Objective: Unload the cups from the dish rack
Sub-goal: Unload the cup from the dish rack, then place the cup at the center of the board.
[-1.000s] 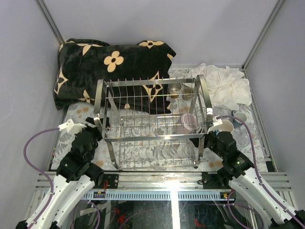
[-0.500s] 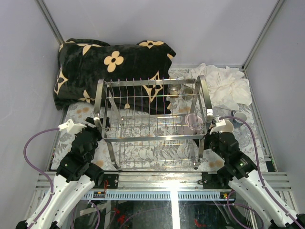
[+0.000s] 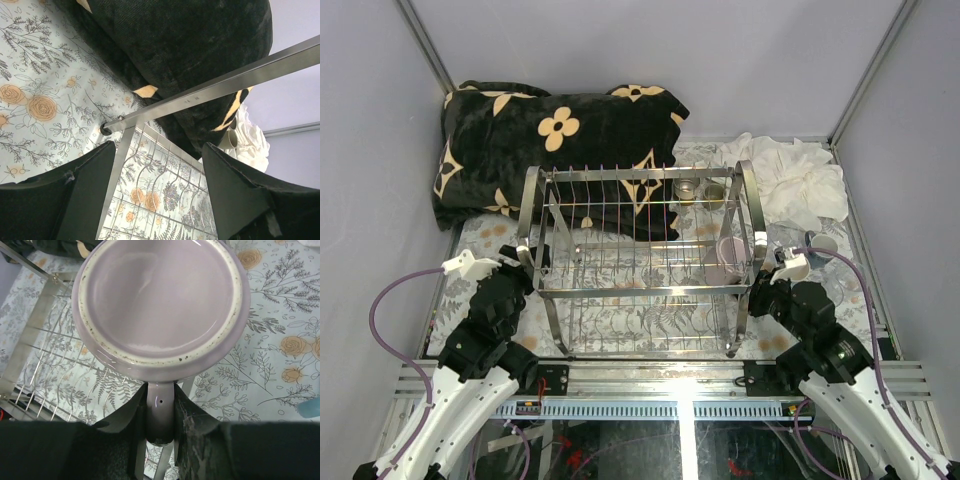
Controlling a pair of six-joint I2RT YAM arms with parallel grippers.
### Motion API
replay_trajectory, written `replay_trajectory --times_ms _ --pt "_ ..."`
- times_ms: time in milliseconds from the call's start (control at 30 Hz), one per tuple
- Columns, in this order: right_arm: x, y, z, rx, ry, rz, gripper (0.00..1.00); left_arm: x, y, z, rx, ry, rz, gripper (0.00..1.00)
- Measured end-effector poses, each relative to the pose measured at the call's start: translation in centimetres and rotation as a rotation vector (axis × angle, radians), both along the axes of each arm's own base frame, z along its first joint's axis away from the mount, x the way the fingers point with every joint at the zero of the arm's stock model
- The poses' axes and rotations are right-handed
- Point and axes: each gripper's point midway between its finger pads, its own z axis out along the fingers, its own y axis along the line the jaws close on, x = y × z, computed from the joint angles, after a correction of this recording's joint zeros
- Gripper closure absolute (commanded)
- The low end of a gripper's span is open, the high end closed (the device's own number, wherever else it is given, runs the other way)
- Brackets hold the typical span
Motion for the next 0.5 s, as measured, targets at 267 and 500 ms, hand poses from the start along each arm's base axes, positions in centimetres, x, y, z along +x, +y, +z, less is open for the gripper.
replay_trajectory --times_ms 267,500 --pt "-0.1 -0.6 1.6 0.003 -0.020 -0.025 1.00 0.0 -0.1 0.0 0.001 -0.002 -0.003 0.30" --pt "-0.3 -1.4 1.6 -0.013 0.002 -0.063 1.00 0.0 -0.1 0.0 0.002 -0.002 -0.004 0.30"
